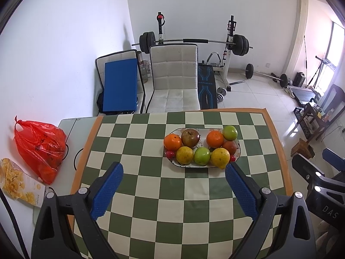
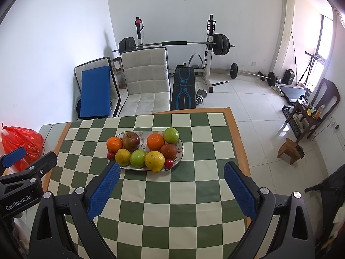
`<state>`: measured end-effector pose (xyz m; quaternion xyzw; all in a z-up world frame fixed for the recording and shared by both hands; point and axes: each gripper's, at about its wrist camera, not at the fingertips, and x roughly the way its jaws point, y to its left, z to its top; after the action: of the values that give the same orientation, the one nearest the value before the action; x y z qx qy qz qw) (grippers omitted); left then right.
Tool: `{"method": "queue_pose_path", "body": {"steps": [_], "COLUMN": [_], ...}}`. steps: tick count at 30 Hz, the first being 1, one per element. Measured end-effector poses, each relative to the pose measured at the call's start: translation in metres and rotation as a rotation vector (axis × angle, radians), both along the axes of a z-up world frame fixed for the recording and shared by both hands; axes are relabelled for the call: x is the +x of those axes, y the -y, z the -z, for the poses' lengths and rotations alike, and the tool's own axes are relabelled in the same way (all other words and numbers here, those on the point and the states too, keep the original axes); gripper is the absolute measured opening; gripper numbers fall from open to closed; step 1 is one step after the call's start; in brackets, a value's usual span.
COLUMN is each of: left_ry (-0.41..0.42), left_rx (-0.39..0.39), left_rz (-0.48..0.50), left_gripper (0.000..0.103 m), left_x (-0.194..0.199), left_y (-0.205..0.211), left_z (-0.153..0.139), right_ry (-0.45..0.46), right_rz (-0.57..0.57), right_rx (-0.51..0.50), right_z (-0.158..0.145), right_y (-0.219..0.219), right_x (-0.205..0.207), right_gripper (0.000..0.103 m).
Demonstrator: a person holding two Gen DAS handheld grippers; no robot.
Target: Organize fruits
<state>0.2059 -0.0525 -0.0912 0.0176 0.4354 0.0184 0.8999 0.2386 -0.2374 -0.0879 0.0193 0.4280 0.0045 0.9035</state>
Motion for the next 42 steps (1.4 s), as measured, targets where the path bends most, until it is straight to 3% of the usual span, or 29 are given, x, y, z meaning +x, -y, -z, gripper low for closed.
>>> {"method": "queue_pose_path", "body": {"steps": [38, 42], "left_ry": [-0.003, -0.004], "left_rx": [-0.011, -0.012], "left_rz": [0.007, 0.000], "left_gripper": [0.097, 0.097], "left_x": [-0.0013, -0.0004], "left_y": [0.0074, 0.0074], "left_z": [-0.0021, -0.0015], "right_ry": [0.002, 0.010], "right_rz": [0.001, 0.013], "right_rx": [-0.006, -0.020], "right_z": [-0.0052, -0.0088], "right_y": [-0.0019, 0.0006], "right_x": [-0.0018, -0.0024], "right_gripper": [0.099, 0.103]}}
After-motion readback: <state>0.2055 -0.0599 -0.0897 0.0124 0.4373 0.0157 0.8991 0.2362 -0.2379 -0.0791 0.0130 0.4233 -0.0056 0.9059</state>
